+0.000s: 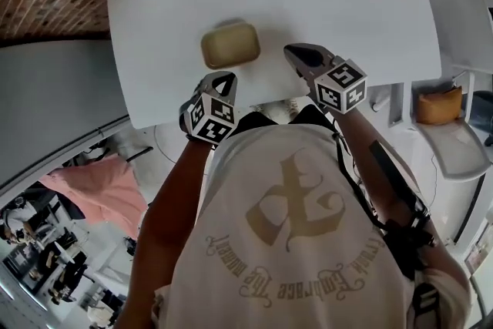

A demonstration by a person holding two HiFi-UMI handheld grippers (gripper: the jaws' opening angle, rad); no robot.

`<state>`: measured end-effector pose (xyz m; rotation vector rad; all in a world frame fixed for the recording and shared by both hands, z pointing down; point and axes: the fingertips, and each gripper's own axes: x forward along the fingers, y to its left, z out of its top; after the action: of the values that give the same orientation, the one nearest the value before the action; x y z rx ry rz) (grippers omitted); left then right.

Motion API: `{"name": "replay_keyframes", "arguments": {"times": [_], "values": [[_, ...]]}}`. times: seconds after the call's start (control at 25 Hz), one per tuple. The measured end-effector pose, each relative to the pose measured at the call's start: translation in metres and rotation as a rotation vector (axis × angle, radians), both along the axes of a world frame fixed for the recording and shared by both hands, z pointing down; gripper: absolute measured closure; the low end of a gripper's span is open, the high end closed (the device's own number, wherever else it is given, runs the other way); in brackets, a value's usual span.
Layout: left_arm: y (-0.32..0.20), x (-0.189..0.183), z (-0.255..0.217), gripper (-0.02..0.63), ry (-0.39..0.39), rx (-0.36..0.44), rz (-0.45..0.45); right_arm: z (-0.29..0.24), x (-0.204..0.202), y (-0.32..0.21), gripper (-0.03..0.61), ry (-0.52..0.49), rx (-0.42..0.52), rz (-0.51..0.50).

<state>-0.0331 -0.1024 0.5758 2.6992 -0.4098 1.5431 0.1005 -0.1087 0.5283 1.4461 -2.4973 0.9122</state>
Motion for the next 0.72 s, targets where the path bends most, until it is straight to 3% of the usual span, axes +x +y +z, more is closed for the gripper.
{"name": "replay_keyframes", "arguments": {"times": [0.24, 0.52, 0.72], "values": [[-0.005, 0.002, 0.014, 0.609, -0.099, 0.027, 0.085, 0.006, 0.007, 0.005, 0.571, -0.013, -0.023, 0.055], [-0.007, 0.006, 0.031, 0.571, -0.241, 0.124, 0.194, 0.015, 0.020, 0.018, 0.571, -0.021, -0.047, 0.088], [-0.009, 0.008, 0.042, 0.558, -0.285, 0.147, 0.251, 0.020, 0.027, 0.016, 0.571, -0.031, -0.057, 0.111]]}}
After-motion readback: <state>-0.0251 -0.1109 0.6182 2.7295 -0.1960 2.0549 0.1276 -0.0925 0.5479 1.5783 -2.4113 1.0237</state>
